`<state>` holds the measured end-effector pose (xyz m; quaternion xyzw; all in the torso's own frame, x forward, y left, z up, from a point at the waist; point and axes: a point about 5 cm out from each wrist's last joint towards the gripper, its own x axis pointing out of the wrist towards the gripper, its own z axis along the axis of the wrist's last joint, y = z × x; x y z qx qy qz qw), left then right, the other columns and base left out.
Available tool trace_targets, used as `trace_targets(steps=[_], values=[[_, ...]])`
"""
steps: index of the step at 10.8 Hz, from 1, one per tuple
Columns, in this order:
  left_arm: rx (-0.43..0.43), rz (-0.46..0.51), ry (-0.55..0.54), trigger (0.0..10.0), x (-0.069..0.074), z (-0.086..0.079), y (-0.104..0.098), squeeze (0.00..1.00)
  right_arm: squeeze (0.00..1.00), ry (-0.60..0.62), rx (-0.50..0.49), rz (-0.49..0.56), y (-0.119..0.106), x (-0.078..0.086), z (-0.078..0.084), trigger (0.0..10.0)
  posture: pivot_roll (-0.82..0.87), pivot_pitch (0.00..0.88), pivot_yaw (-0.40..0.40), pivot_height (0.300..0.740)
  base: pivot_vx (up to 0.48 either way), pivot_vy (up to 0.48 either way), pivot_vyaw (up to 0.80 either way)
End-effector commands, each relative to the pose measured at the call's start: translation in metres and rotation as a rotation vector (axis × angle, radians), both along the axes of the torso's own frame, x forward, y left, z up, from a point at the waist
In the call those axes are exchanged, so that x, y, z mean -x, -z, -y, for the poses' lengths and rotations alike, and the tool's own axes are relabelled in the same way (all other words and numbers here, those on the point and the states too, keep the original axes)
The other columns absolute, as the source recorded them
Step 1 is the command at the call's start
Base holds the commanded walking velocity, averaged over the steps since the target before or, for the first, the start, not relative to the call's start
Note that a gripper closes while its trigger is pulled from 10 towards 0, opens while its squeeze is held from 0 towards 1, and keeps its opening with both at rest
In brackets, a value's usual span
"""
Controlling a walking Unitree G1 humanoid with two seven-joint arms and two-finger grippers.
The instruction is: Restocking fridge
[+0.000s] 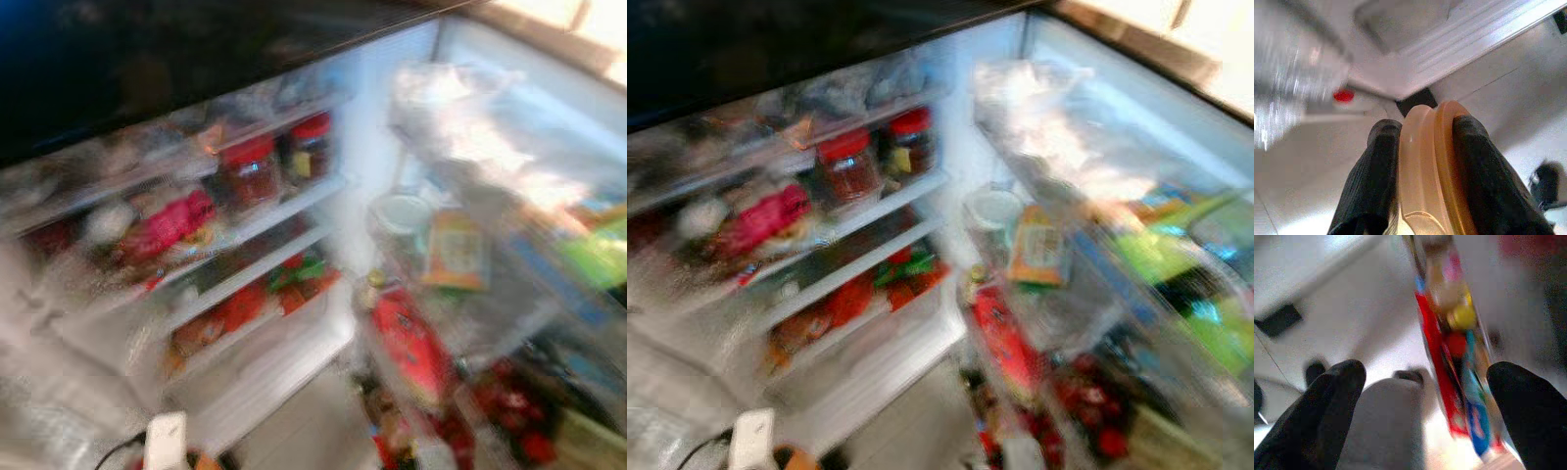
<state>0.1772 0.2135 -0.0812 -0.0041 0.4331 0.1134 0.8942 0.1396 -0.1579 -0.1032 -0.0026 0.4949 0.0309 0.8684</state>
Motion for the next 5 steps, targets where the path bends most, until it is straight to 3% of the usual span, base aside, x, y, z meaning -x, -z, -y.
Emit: trace_targets(steps=[1,3,5], values=[[0.015,-0.021,0.018,10.0,0.0028,0.0057,0.0028,0.00,0.00,0.019,0.035,-0.050,0.0043,0.0139,0.0129,10.0,-0.18,0.024,0.024,0.740,0.274,0.000,0.00],[0.014,-0.023,0.017,10.0,0.0039,0.0051,0.0031,0.00,0.00,0.019,0.035,-0.051,0.0044,0.0143,0.0128,10.0,-0.18,0.024,0.024,0.740,0.274,0.000,0.00],[0.011,-0.020,0.014,10.0,0.0036,0.0046,0.0028,0.00,0.00,0.017,0.033,-0.051,0.0044,0.0142,0.0128,10.0,-0.18,0.025,0.024,0.740,0.000,0.000,0.00]])
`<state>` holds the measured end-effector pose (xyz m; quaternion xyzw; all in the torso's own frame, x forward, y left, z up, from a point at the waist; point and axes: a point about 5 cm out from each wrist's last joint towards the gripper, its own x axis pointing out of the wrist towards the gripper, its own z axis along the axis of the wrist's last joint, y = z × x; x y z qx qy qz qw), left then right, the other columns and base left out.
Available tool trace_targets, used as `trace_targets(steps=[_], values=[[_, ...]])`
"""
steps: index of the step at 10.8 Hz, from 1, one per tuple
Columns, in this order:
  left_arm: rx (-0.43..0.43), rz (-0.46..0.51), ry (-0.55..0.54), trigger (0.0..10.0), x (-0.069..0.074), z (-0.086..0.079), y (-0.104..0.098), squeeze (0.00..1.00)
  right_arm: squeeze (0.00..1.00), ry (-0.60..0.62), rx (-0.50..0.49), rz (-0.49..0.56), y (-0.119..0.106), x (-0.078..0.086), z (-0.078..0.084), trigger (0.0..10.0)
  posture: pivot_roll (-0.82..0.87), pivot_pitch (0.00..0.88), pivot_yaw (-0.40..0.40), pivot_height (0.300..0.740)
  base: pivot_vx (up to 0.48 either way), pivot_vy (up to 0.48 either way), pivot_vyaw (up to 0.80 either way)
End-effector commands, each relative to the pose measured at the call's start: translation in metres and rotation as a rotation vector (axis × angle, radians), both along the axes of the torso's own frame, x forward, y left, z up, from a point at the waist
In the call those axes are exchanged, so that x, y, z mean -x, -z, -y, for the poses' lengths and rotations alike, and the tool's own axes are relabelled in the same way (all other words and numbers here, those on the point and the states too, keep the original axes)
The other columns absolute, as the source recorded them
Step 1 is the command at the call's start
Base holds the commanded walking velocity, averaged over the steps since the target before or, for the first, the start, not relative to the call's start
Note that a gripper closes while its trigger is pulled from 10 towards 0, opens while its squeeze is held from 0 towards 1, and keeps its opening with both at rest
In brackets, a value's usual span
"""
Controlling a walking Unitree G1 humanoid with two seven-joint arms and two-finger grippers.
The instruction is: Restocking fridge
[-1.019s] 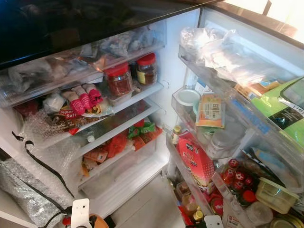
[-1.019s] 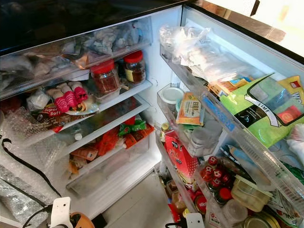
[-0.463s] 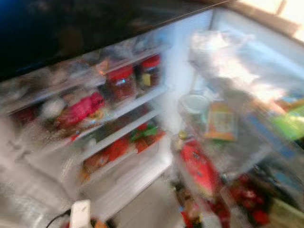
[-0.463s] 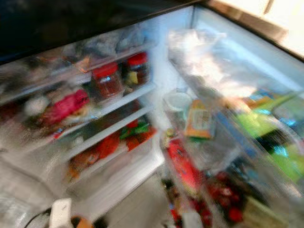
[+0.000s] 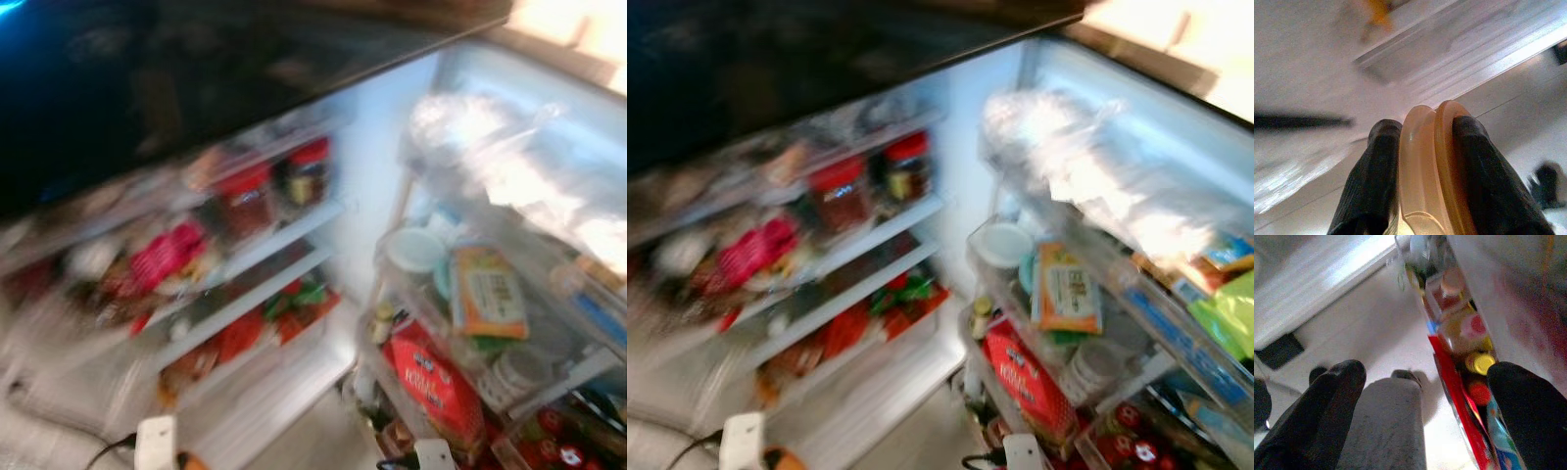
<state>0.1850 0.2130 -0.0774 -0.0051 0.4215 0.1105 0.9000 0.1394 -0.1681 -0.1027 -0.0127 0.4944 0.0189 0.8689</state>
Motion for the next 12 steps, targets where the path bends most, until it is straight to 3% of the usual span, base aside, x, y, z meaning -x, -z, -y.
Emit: trace_targets(steps=[1,12], values=[[0.010,-0.043,0.008,10.0,0.0111,0.0039,0.0065,0.00,0.00,0.007,0.004,-0.053,0.0049,0.0140,0.0026,10.0,-0.18,0.024,0.024,0.740,0.000,0.000,0.00],[0.002,-0.039,0.037,10.0,0.0075,0.0074,0.0054,0.00,0.00,0.000,0.003,-0.057,0.0051,0.0142,0.0024,10.0,-0.18,0.018,0.024,0.740,0.000,0.000,0.00]])
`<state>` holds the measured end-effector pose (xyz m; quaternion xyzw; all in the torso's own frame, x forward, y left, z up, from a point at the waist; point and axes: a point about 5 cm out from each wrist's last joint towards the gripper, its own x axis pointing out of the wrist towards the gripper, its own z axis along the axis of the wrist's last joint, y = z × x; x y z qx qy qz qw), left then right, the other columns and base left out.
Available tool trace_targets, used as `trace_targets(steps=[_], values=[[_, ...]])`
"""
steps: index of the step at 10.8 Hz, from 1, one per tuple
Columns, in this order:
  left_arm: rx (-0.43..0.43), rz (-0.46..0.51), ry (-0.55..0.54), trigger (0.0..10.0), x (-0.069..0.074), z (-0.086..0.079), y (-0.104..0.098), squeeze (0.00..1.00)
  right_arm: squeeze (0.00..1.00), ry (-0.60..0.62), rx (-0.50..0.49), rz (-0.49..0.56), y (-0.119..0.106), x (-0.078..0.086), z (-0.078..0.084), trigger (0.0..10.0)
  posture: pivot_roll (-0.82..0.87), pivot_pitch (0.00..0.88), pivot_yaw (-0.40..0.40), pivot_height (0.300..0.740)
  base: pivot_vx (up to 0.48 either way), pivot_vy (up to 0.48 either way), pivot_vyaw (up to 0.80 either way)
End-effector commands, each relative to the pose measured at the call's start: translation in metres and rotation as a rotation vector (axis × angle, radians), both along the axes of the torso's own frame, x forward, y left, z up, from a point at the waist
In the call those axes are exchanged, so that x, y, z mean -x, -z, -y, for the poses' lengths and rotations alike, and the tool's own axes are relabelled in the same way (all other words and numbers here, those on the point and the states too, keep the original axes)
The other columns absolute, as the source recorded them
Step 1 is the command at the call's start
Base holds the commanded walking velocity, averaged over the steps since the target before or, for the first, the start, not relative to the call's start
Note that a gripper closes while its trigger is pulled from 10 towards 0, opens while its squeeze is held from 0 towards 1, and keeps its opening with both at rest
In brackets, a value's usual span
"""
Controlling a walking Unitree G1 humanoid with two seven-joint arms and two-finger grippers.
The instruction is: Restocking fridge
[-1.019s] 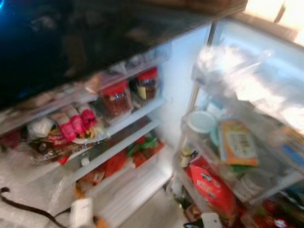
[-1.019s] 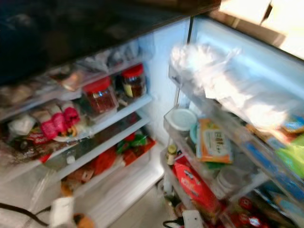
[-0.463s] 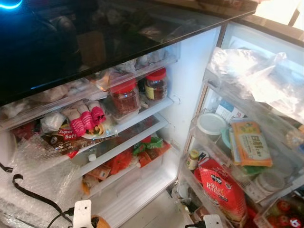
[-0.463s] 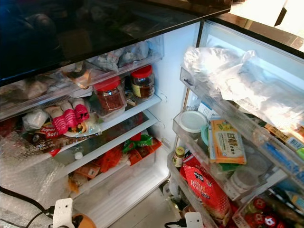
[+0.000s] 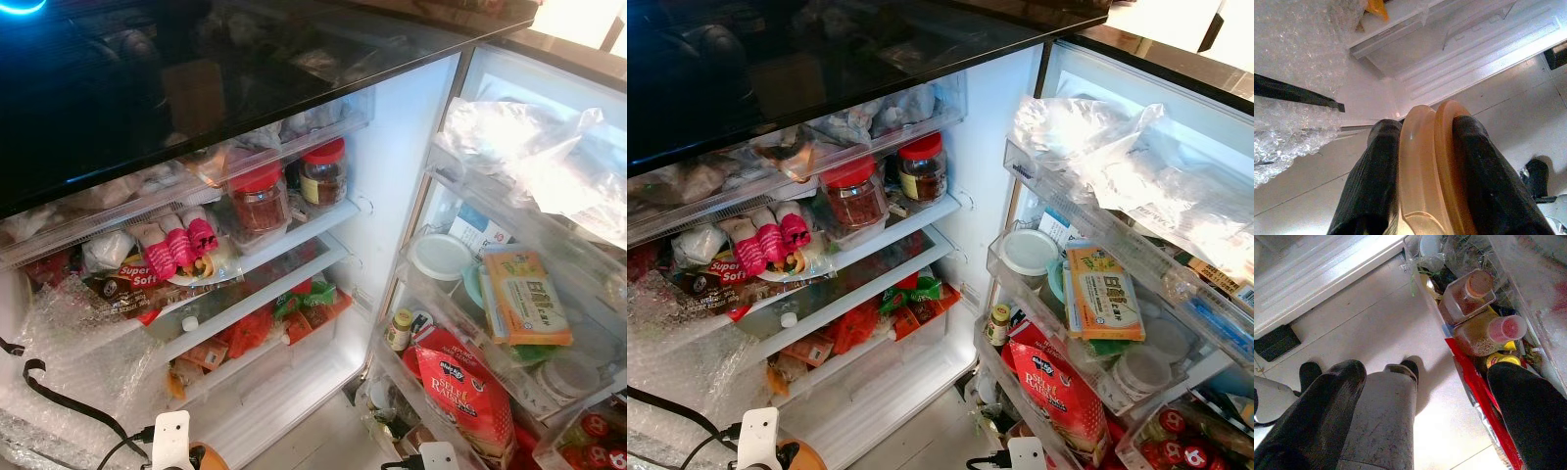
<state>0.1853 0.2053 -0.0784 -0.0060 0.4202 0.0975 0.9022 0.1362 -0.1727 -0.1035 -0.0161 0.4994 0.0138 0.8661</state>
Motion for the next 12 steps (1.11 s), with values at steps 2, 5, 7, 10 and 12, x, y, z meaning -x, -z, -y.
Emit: trace_targets(steps=[2,5,7,10,12], values=[[-0.011,-0.045,0.013,10.0,0.0089,-0.0004,0.0048,0.00,0.00,-0.006,-0.009,-0.046,0.0042,0.0111,-0.0023,10.0,-0.18,0.019,0.024,0.740,0.000,0.000,0.00],[-0.012,-0.045,0.013,10.0,0.0097,-0.0008,0.0051,0.00,0.00,-0.004,-0.010,-0.044,0.0041,0.0107,-0.0024,10.0,-0.18,0.024,0.025,0.740,0.000,0.000,0.00],[-0.010,-0.046,0.011,10.0,0.0100,-0.0009,0.0052,0.00,0.00,-0.001,-0.009,-0.044,0.0041,0.0106,-0.0023,10.0,-0.18,0.024,0.025,0.740,0.000,0.000,0.00],[-0.012,-0.048,0.013,10.0,0.0106,-0.0014,0.0054,0.00,0.00,-0.002,-0.009,-0.043,0.0041,0.0106,-0.0023,10.0,-0.18,0.024,0.026,0.740,0.000,0.000,0.00],[-0.013,-0.056,0.013,10.0,0.0121,-0.0025,0.0061,0.00,0.00,-0.002,-0.009,-0.043,0.0040,0.0106,-0.0020,10.0,-0.18,0.025,0.025,0.740,0.000,0.000,0.00]])
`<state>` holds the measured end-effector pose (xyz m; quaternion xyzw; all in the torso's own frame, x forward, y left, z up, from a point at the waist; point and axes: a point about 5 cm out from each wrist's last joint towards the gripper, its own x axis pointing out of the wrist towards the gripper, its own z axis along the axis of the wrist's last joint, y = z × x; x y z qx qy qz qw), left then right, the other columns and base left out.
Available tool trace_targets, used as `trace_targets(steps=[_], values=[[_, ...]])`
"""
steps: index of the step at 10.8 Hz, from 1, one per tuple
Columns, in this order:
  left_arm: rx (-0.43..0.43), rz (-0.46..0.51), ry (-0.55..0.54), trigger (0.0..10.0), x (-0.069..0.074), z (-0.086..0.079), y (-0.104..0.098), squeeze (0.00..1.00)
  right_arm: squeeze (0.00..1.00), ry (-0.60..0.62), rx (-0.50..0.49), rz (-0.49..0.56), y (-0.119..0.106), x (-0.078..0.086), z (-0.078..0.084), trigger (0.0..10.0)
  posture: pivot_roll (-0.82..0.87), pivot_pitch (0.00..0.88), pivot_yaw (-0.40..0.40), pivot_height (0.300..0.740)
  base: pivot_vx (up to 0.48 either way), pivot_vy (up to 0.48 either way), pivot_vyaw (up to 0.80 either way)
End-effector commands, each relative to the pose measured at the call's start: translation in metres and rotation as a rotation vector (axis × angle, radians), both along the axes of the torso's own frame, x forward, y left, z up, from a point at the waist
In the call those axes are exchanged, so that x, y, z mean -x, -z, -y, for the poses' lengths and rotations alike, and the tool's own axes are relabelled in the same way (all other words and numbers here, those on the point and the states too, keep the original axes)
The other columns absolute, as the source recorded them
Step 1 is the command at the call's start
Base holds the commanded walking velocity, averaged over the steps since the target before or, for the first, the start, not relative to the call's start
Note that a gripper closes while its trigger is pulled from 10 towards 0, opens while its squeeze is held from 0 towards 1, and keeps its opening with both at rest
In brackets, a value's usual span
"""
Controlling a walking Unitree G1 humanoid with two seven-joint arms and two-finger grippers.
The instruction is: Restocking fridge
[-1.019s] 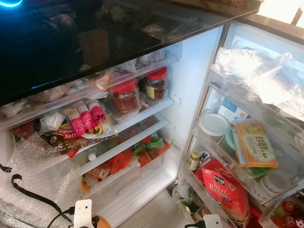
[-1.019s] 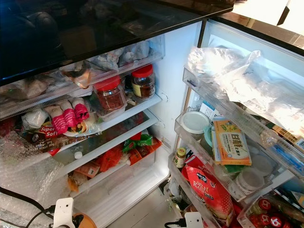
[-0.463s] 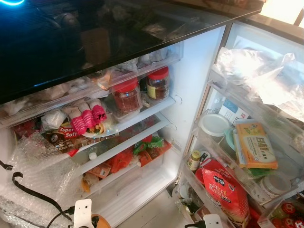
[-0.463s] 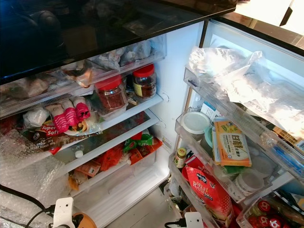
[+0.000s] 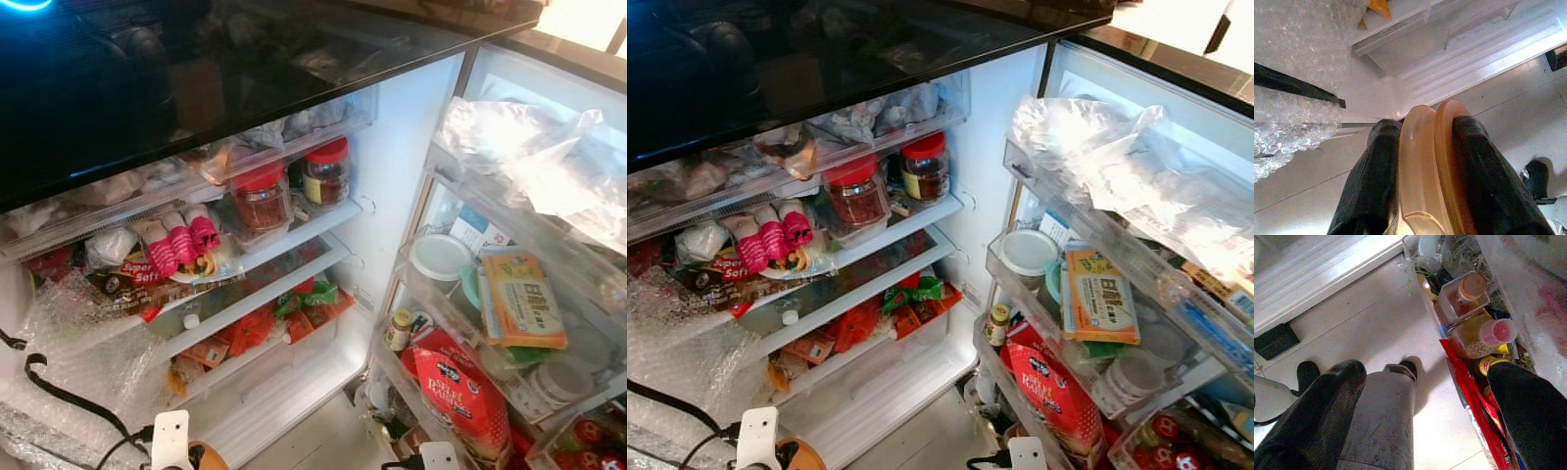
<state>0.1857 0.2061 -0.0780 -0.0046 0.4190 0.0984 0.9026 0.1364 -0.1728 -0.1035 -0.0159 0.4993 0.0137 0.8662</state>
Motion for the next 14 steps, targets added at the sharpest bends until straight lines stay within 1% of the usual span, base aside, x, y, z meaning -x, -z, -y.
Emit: trace_targets(steps=[1,9,14], values=[[-0.009,-0.060,0.013,10.0,0.0127,-0.0019,0.0065,0.00,0.00,-0.003,-0.009,-0.044,0.0041,0.0108,-0.0021,10.0,-0.18,0.025,0.025,0.740,0.000,0.000,0.00],[-0.010,-0.062,0.013,10.0,0.0136,-0.0029,0.0067,0.00,0.00,-0.007,-0.009,-0.043,0.0041,0.0106,-0.0025,10.0,-0.18,0.025,0.025,0.740,0.000,-0.259,0.00],[-0.012,-0.047,0.014,10.0,0.0103,-0.0018,0.0052,0.00,0.00,-0.011,-0.011,-0.043,0.0040,0.0106,-0.0025,10.0,-0.18,0.019,0.026,0.740,0.000,-0.258,0.00]])
